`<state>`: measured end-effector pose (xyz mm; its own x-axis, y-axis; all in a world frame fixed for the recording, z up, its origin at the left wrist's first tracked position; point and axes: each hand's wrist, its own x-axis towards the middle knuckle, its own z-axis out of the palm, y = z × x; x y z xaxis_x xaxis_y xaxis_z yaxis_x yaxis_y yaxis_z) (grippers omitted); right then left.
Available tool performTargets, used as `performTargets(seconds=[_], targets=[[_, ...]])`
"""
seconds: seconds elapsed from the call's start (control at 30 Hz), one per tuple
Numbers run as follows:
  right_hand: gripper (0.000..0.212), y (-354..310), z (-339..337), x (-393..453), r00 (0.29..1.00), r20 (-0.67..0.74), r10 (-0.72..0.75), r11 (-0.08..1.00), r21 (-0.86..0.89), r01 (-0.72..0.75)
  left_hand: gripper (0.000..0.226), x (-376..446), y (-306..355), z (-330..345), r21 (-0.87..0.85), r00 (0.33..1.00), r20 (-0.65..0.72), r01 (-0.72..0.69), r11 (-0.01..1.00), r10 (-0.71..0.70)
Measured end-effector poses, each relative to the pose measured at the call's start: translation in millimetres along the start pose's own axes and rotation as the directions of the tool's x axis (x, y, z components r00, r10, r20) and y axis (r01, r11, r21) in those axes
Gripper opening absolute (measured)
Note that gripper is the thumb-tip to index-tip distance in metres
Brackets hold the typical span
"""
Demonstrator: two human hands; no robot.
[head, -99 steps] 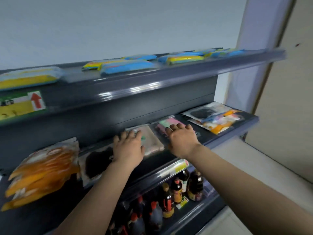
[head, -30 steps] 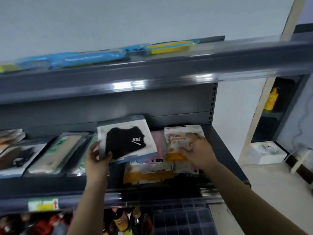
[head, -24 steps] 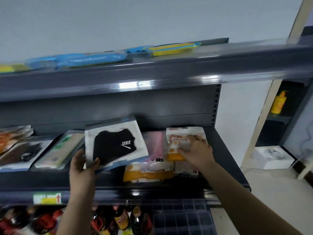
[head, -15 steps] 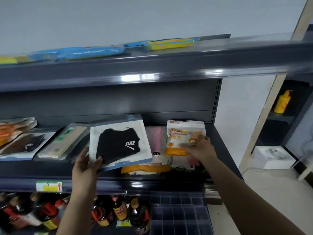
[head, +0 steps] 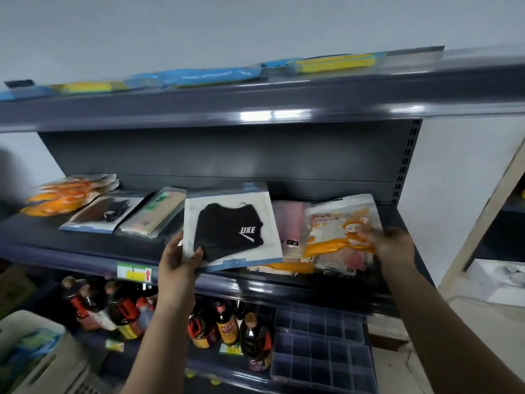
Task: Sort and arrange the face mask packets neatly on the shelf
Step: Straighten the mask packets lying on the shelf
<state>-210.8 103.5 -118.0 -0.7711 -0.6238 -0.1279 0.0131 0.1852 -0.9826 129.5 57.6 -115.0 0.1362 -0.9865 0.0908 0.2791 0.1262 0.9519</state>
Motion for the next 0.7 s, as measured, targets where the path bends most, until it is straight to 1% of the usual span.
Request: performTargets(seconds=[0.07, 0.1, 0.13, 0.2, 0.27, 0.37, 0.43, 0.6, 0.63, 0.7], targets=[[0.041, -7, -1, -11, 1.0, 0.013, -0.014, 0.978, 0.207, 0.011, 0.042, 1, 0, -9, 0.007, 1.0, -0.001, 0.003, 1.0, -0.003], [0.027, -10, 0, -16, 1.0, 0.027, -0.015, 0.951, 0.31, 0.006, 0.043, 2, 0, -13, 0.015, 1.0, -0.011, 0.004, 1.0, -0.004], [0.02, -14, 1, -22, 0.998, 0.048, -0.032, 0.919, 0.393, 0.011, 0.043, 3, 0, -18, 0.021, 1.0, -0.021, 0.003, 1.0, -0.003], [0.009, -21, 8, -32, 0.992, 0.03, -0.121, 0.888, 0.451, 0.095, 0.043, 5, 3, -27, 0.026, 0.999, -0.033, -0.002, 1.0, 0.003], [0.012, -26, 16, -42, 0.983, -0.017, -0.183, 0.868, 0.467, 0.17, 0.043, 6, 7, -37, 0.019, 1.0, -0.031, -0.004, 1.0, 0.004], [0.017, -38, 30, -58, 0.969, -0.088, -0.232, 0.81, 0.534, 0.242, 0.043, 8, 18, -53, 0.01, 0.999, -0.045, 0.0, 1.0, 0.001], [0.02, -47, 37, -70, 0.953, -0.13, -0.273, 0.791, 0.534, 0.299, 0.044, 10, 25, -66, -0.007, 0.999, -0.038, 0.006, 1.0, -0.006], [0.014, -70, 59, -106, 0.892, -0.239, -0.384, 0.755, 0.475, 0.453, 0.042, 13, 40, -93, 0.017, 1.0, -0.006, 0.015, 1.0, -0.015], [0.014, -74, 64, -113, 0.881, -0.252, -0.4, 0.742, 0.475, 0.473, 0.042, 15, 43, -99, 0.018, 1.0, 0.001, 0.014, 1.0, -0.014], [0.016, -77, 77, -127, 0.882, -0.248, -0.401, 0.728, 0.499, 0.471, 0.041, 20, 49, -114, 0.017, 1.0, 0.003, 0.009, 1.0, -0.009]])
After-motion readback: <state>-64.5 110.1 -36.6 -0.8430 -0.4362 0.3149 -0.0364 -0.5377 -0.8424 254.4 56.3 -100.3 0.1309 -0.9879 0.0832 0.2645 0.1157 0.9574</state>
